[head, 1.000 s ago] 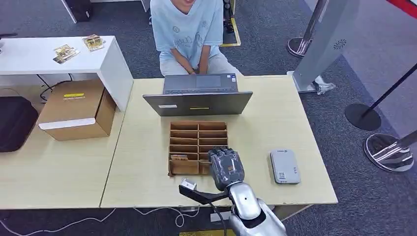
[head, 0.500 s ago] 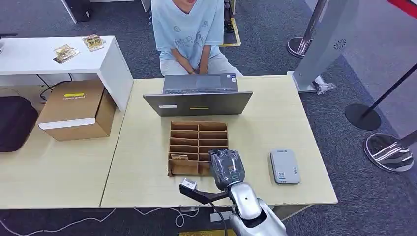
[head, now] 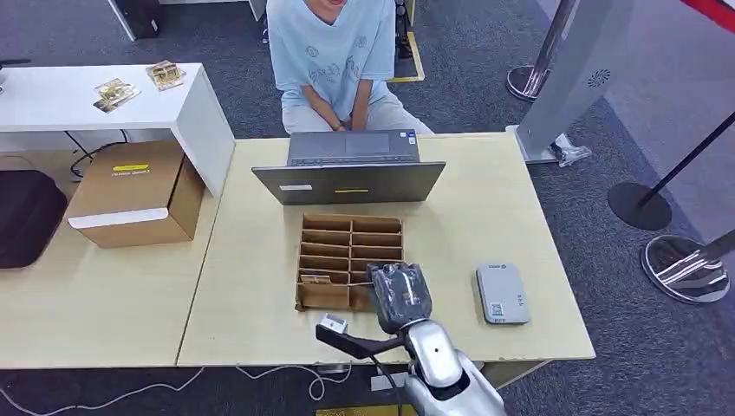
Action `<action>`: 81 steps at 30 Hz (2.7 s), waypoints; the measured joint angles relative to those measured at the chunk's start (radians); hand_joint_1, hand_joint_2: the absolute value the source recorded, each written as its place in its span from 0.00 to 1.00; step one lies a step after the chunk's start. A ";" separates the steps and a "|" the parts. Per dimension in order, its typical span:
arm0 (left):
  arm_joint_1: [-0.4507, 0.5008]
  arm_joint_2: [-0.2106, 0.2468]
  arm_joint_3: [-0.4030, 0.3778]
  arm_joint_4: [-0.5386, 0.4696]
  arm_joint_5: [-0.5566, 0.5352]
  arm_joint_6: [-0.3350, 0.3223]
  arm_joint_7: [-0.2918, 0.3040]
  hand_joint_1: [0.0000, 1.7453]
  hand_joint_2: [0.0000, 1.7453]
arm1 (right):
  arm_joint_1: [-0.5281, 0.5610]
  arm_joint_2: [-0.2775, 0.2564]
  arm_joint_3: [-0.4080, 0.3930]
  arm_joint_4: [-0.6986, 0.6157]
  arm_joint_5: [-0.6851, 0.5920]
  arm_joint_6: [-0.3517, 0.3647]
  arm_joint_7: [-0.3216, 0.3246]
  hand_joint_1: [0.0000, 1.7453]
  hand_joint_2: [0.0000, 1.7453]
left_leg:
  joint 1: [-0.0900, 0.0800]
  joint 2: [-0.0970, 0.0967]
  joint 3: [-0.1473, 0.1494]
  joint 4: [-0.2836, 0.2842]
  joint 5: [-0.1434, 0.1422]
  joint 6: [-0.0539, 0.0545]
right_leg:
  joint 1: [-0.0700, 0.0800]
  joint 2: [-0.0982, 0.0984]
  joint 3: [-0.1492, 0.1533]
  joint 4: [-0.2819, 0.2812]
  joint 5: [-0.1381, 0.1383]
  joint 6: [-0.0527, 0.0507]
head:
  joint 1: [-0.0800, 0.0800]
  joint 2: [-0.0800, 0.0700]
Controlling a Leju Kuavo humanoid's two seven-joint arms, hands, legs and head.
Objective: Pass the card to the sensor for recognition and then transmit it.
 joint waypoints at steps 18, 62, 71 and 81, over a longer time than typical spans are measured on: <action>0.000 0.000 0.000 0.000 -0.002 0.003 0.000 0.00 1.00 | 0.001 0.002 -0.017 -0.013 -0.006 -0.087 -0.029 1.00 1.00 | 0.000 0.000 0.000 0.000 0.000 0.000 | 0.000 0.000 0.000 0.000 0.000 0.000 | 0.000 0.000; -0.001 -0.001 0.004 0.000 -0.011 0.015 -0.007 0.00 1.00 | 0.121 0.109 -0.235 -0.306 -0.271 -0.376 -0.602 1.00 1.00 | 0.000 0.000 0.000 0.000 0.000 0.000 | 0.000 0.000 0.000 0.000 0.000 0.000 | 0.000 0.000; -0.001 -0.001 0.005 0.000 -0.021 0.014 -0.010 0.00 1.00 | 0.073 0.113 -0.238 -0.278 -0.218 -0.375 -0.511 1.00 1.00 | 0.000 0.000 0.000 0.000 0.000 0.000 | 0.000 0.000 0.000 0.000 0.000 0.000 | 0.000 0.000; -0.003 0.000 0.004 0.000 -0.033 0.013 -0.012 0.00 1.00 | -0.189 0.085 -0.144 -0.083 -0.294 -0.334 -0.319 1.00 1.00 | 0.000 0.001 0.001 0.000 0.002 -0.002 | 0.000 0.001 0.000 0.001 0.001 -0.001 | 0.000 0.000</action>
